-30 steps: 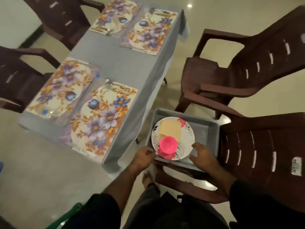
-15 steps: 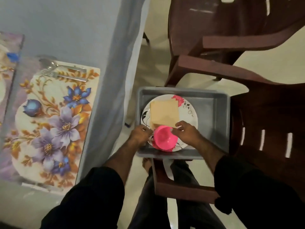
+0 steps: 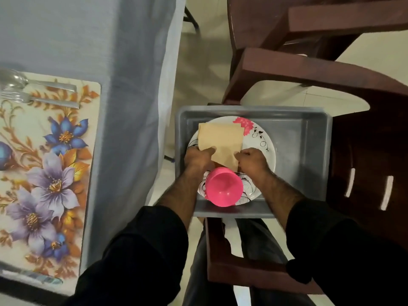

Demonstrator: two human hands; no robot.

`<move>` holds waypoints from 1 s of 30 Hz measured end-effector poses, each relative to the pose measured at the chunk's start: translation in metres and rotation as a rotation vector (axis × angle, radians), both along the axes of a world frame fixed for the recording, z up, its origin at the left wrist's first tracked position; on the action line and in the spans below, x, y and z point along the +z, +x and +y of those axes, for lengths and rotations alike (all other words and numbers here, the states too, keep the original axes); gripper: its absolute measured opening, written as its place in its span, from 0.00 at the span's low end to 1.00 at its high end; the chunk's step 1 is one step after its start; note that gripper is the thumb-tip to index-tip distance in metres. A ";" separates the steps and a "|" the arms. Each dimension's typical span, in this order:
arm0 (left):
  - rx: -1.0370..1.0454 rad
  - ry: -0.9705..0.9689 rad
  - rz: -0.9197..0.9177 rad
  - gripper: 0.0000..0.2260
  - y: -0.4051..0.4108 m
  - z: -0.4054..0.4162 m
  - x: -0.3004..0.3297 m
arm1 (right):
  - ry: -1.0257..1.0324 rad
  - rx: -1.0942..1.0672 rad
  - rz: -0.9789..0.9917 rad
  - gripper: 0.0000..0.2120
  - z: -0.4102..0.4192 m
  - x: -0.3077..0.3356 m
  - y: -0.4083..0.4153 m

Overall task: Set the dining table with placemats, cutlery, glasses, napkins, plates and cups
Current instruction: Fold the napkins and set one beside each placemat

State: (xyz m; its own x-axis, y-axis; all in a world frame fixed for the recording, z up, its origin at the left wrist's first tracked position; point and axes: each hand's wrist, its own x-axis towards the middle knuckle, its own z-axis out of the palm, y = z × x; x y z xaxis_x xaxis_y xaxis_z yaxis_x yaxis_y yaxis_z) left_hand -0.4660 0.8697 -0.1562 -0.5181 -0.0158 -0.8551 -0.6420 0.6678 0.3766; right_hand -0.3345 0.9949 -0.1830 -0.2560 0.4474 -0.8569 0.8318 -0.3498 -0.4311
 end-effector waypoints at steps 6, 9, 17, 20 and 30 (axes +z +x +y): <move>-0.039 0.129 -0.020 0.09 0.004 0.018 0.009 | -0.085 -0.055 0.062 0.12 0.009 0.001 0.001; -0.035 0.269 -0.038 0.11 -0.001 0.022 0.030 | -0.176 -0.184 0.155 0.10 0.024 0.022 -0.001; -0.002 0.504 -0.055 0.24 -0.019 -0.016 0.140 | -0.427 -0.230 0.436 0.19 0.046 0.119 -0.034; 0.040 0.499 -0.019 0.22 -0.009 -0.050 0.191 | -0.493 -0.098 0.490 0.16 0.030 0.165 -0.046; 0.387 0.482 0.185 0.17 0.042 -0.228 0.313 | -0.540 0.345 0.521 0.21 -0.126 0.289 -0.056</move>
State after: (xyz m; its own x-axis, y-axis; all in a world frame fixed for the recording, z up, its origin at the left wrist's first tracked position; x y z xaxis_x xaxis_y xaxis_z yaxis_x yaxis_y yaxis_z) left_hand -0.4244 0.6421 0.1569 -0.6913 0.1321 -0.7104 -0.6986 0.1291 0.7038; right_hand -0.3910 0.8689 0.1057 -0.7277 -0.1686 -0.6648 0.6703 -0.3804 -0.6372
